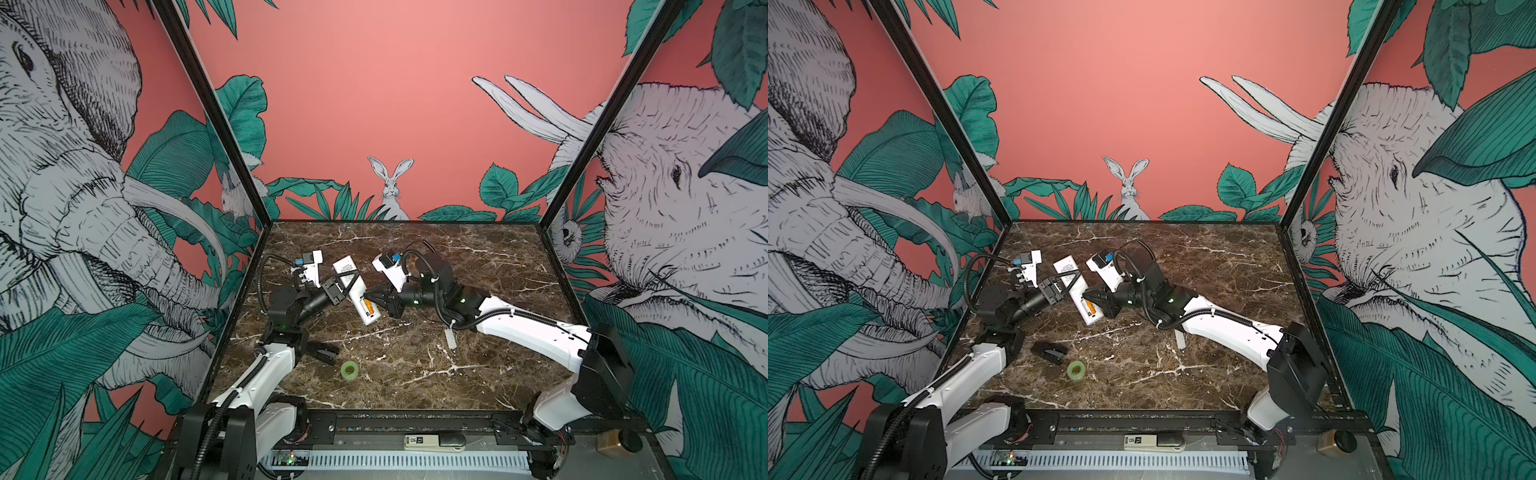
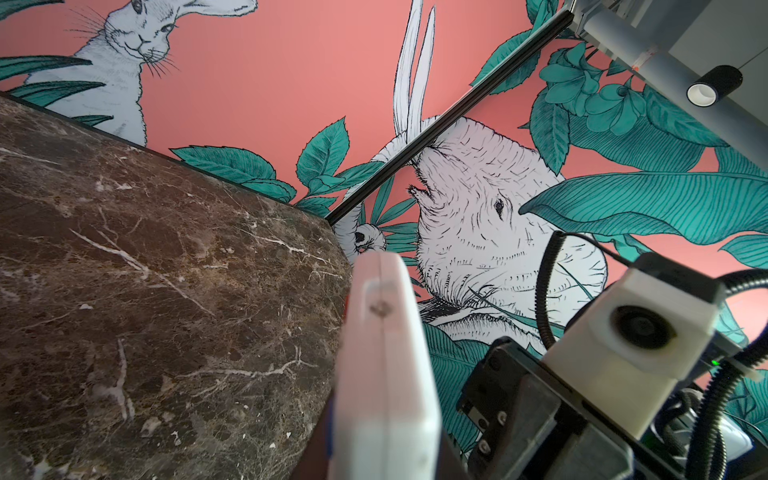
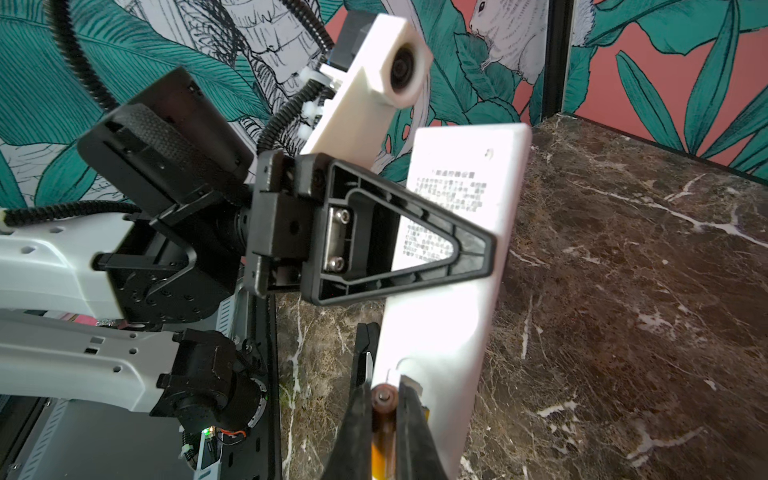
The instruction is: Load the batteries into the remote control
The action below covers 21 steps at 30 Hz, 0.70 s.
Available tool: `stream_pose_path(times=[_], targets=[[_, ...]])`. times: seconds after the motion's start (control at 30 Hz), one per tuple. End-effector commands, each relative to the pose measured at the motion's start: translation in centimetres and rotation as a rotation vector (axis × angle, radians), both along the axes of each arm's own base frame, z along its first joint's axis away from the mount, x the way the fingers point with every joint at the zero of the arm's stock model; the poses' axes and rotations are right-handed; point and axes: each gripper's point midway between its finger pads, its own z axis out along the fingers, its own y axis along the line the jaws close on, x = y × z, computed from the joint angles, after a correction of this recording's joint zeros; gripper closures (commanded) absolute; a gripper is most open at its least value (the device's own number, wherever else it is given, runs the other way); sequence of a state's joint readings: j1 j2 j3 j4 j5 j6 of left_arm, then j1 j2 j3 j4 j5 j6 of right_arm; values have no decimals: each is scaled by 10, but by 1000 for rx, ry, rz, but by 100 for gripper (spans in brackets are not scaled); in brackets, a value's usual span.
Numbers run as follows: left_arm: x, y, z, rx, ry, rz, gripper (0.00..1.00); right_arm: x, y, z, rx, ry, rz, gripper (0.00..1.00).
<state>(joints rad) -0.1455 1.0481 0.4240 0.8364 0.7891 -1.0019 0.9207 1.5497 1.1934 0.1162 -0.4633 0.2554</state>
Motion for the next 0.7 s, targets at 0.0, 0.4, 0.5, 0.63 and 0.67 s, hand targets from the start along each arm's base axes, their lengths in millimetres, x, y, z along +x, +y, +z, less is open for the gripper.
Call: stream_pose_path(times=[0.0, 0.4, 0.5, 0.63, 0.67], targets=[[-8, -2, 27, -19, -86, -18, 100, 6, 3, 6, 31, -43, -43, 100], [-8, -1, 25, -15, -82, -13, 100, 5, 5, 8, 64, -33, -51, 100], [-8, -1, 24, -16, -80, -12, 100, 5, 7, 6, 64, -27, -50, 100], [-8, -2, 23, -14, -78, -14, 100, 4, 8, 3, 57, -27, -48, 100], [-8, -1, 24, -14, -79, -12, 100, 4, 8, 3, 56, -28, -46, 100]])
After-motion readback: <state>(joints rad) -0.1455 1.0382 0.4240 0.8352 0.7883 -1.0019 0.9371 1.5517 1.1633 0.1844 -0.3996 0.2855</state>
